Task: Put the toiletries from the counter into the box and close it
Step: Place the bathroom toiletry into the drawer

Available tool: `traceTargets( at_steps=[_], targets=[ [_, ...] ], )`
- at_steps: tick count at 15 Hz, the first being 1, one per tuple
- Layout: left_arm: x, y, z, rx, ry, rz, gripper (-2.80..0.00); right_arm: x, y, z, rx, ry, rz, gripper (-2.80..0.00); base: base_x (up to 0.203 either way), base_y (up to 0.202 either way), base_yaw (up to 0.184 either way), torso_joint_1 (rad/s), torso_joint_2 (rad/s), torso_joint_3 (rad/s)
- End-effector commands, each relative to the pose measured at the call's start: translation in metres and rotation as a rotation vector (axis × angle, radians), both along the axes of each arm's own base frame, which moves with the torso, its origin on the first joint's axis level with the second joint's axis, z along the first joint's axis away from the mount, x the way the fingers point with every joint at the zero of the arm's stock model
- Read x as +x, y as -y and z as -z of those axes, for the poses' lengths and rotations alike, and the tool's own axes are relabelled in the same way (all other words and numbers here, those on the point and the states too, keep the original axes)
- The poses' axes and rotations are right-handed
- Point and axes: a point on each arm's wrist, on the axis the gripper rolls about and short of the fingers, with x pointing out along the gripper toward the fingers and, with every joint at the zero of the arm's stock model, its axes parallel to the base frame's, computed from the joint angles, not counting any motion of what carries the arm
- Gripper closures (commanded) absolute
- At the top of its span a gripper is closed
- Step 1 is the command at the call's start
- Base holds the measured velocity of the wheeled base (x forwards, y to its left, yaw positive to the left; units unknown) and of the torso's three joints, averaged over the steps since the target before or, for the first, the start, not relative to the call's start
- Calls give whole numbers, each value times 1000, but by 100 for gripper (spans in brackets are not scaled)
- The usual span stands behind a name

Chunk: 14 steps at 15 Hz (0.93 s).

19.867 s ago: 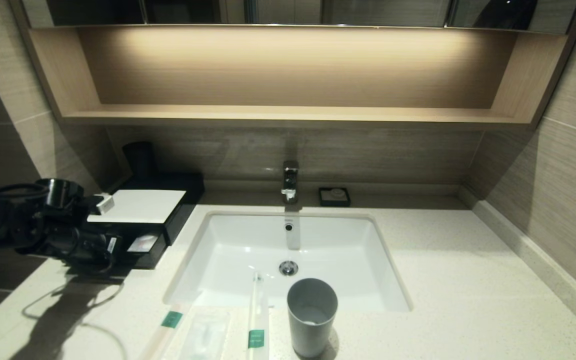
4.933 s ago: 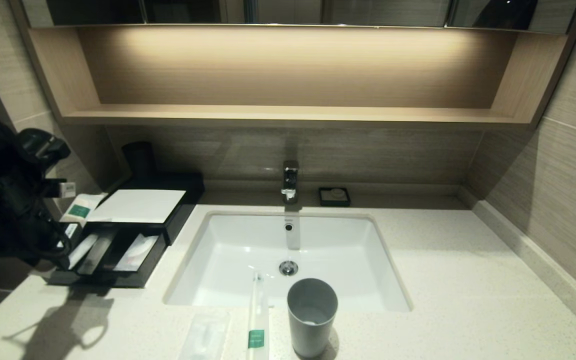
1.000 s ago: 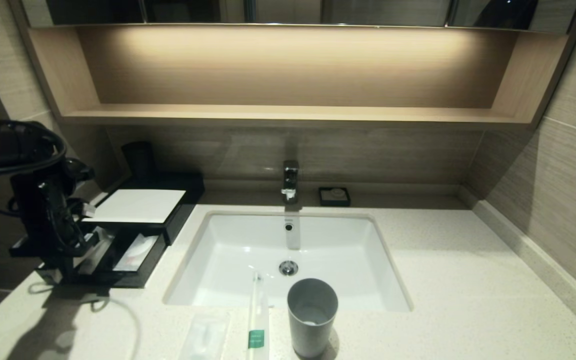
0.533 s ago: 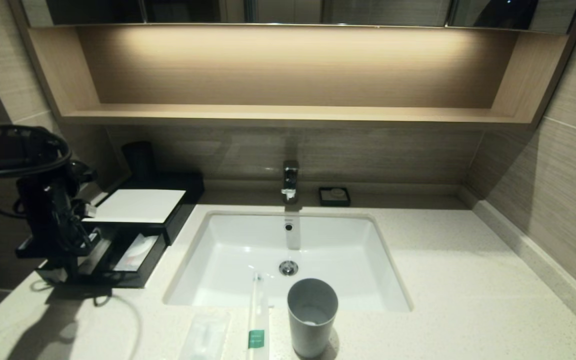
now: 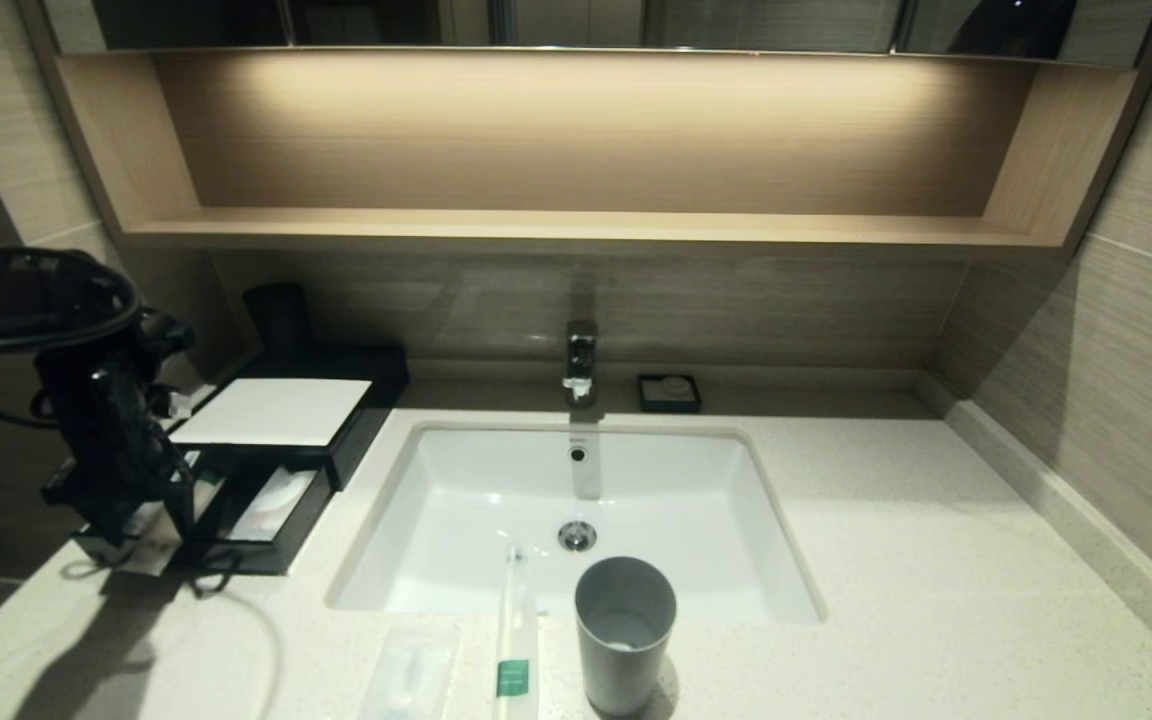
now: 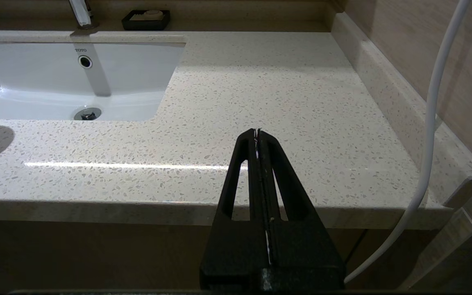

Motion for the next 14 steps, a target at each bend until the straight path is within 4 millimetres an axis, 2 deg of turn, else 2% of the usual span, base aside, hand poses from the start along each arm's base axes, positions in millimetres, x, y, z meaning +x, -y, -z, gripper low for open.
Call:
traceTargets(
  at_steps=[1,6,10,14],
  targets=[
    [-3,1,-11,8,40,-8,-280,0,0,0,0,-1,0,0,0,0,0,0,0,0],
    [-14,10,-46,32,167,1,-280,0,0,0,0,-1,0,0,0,0,0,0,0,0],
    [-30,25,-78,4,274,7,-280,0,0,0,0,-1,0,0,0,0,0,0,0,0],
    [-50,31,-91,-65,256,-31,-280,0,0,0,0,-1,0,0,0,0,0,0,0,0]
  ],
)
